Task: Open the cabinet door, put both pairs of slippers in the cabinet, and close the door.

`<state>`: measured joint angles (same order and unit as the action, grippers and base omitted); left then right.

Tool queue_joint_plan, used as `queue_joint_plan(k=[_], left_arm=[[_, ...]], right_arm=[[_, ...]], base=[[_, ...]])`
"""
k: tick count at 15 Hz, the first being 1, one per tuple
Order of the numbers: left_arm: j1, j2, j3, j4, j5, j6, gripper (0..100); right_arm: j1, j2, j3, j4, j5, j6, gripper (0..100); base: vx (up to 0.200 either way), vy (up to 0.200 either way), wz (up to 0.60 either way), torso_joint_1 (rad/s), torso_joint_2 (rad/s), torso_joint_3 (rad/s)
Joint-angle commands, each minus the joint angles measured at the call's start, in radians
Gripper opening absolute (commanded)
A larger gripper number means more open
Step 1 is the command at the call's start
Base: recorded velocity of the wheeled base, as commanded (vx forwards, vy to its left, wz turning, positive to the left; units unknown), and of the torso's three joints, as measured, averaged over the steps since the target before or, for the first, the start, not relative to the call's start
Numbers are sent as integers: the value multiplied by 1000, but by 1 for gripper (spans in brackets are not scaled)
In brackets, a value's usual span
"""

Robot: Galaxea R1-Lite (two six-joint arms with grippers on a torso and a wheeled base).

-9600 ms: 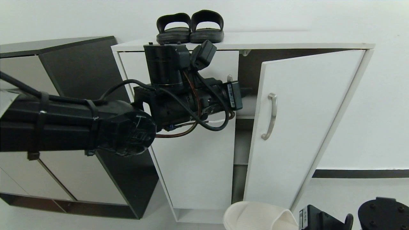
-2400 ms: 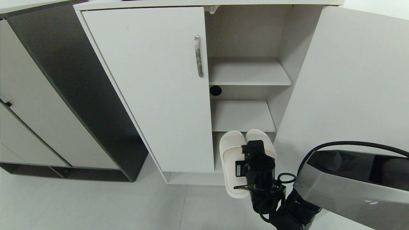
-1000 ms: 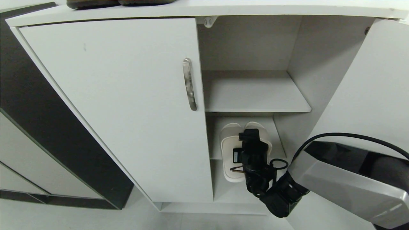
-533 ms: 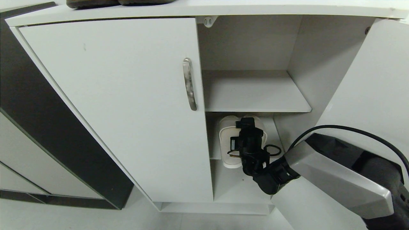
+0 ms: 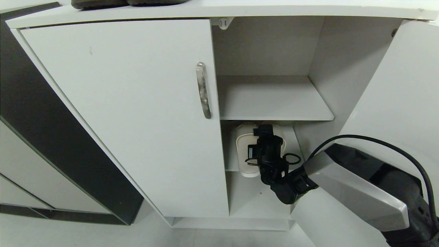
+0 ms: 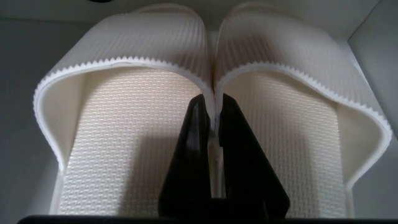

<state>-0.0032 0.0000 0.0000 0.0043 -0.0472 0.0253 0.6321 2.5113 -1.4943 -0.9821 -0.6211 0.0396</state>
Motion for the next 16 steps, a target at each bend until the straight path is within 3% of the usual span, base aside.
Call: queue_joint_plan(k=[1,5,6,11,16], left_arm=[[0,2,0,0,0,1,0],[0,2,0,0,0,1,0],[0,2,0,0,0,1,0],[0,2,0,0,0,1,0],[0,2,0,0,0,1,0]], right_arm=[[-2,12,-3,-1,-2,0,0],[-2,18,-3,-1,-2,0,0],[-2,18,-1,-1,-2,0,100],[8,-6,48,-18,-8,0,100],[58,-129,252,-96,-12,0,100]], base=[[0,0,0,0,0,0],[0,0,0,0,0,0],[0,0,0,0,0,0],[0,0,0,0,0,0],[0,0,0,0,0,0]])
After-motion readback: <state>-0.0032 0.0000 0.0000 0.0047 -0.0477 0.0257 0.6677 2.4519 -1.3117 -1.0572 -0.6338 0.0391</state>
